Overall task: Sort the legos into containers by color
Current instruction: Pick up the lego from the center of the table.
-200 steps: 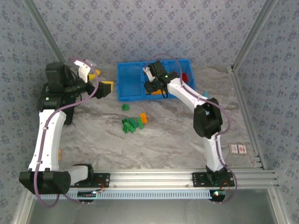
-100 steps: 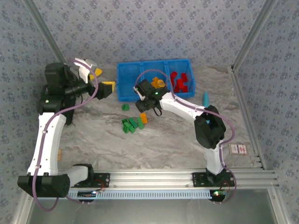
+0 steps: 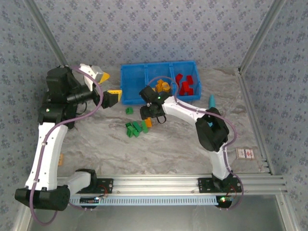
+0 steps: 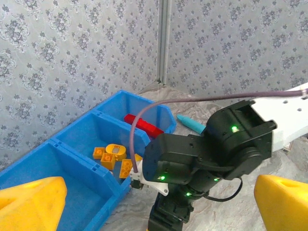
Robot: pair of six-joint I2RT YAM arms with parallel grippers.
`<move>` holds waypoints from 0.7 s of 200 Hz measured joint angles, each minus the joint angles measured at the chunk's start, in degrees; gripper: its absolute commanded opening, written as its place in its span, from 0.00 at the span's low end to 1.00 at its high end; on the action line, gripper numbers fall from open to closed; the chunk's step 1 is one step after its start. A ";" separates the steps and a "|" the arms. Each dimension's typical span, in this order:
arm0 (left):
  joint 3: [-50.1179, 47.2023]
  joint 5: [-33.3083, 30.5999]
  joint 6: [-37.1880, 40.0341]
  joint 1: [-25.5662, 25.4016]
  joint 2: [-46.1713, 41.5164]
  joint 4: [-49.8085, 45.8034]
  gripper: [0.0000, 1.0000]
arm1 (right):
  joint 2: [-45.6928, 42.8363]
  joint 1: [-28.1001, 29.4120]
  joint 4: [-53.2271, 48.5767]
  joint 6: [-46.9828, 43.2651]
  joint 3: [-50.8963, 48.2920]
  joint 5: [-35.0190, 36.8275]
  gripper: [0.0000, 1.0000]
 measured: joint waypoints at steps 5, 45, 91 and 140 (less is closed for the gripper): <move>0.00 -0.02 0.15 0.00 -0.11 -0.24 1.00 | 0.33 -0.17 -0.13 0.61 -0.04 0.00 0.73; 0.00 -0.24 1.07 -0.28 -0.72 -0.81 1.00 | 1.57 -0.81 0.28 3.78 -0.15 -0.26 0.73; 0.00 -0.61 1.38 -0.61 -0.81 -1.70 1.00 | 4.11 -0.79 2.38 5.51 -0.26 -0.74 0.73; 0.00 -1.40 2.14 -0.63 -1.49 -1.75 1.00 | 6.27 -0.79 3.39 6.03 -0.52 -1.79 0.72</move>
